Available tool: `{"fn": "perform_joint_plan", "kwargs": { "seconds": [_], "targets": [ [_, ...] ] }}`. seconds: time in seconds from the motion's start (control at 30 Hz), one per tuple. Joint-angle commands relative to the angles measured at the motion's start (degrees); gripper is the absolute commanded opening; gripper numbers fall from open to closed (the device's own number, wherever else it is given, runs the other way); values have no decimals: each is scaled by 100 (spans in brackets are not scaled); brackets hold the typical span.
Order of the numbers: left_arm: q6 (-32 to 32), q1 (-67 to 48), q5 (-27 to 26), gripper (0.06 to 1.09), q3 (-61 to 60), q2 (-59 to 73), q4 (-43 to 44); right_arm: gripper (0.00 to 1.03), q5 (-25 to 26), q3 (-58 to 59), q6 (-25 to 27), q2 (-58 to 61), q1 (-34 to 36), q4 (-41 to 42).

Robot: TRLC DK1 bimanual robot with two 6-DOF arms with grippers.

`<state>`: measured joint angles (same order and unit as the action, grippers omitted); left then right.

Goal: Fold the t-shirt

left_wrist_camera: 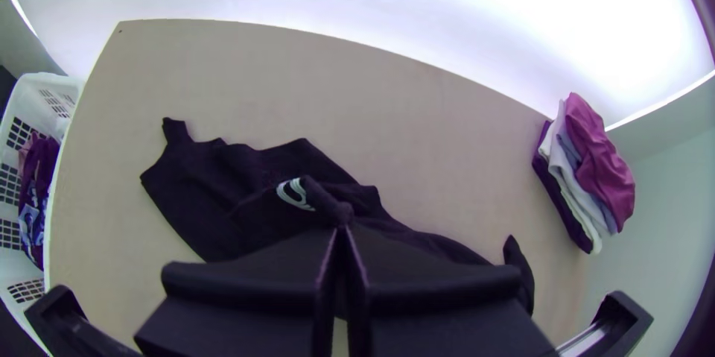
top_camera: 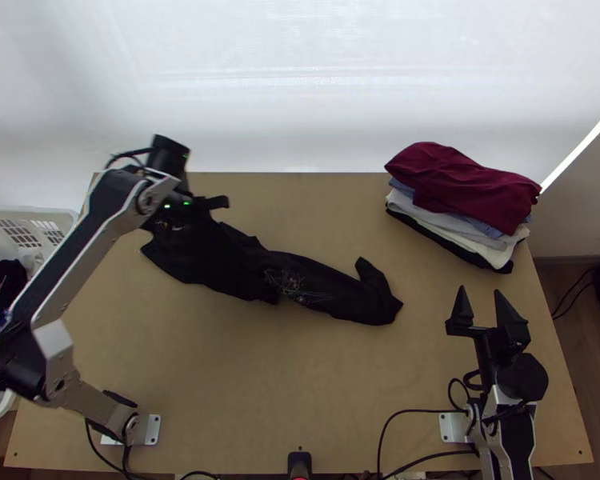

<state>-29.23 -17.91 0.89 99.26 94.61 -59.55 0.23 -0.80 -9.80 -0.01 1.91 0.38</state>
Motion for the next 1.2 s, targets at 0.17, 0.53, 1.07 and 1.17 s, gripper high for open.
{"fn": "perform_joint_plan", "kwargs": {
  "seconds": [0.17, 0.53, 1.07, 1.17],
  "targets": [
    [234, 1097, -80, 10, -830, -804, 40, 98, 47, 27, 40, -16, 20, -91],
    [322, 1677, -115, 10, -1849, -900, 550, 98, 47, 27, 40, -16, 20, -91],
    [-311, 921, -853, 10, -258, -2087, 1297, 98, 47, 27, 40, -16, 20, -91],
    [-381, 499, -853, 10, -197, -2104, 1499, 98, 47, 27, 40, -16, 20, -91]
  ]
}}
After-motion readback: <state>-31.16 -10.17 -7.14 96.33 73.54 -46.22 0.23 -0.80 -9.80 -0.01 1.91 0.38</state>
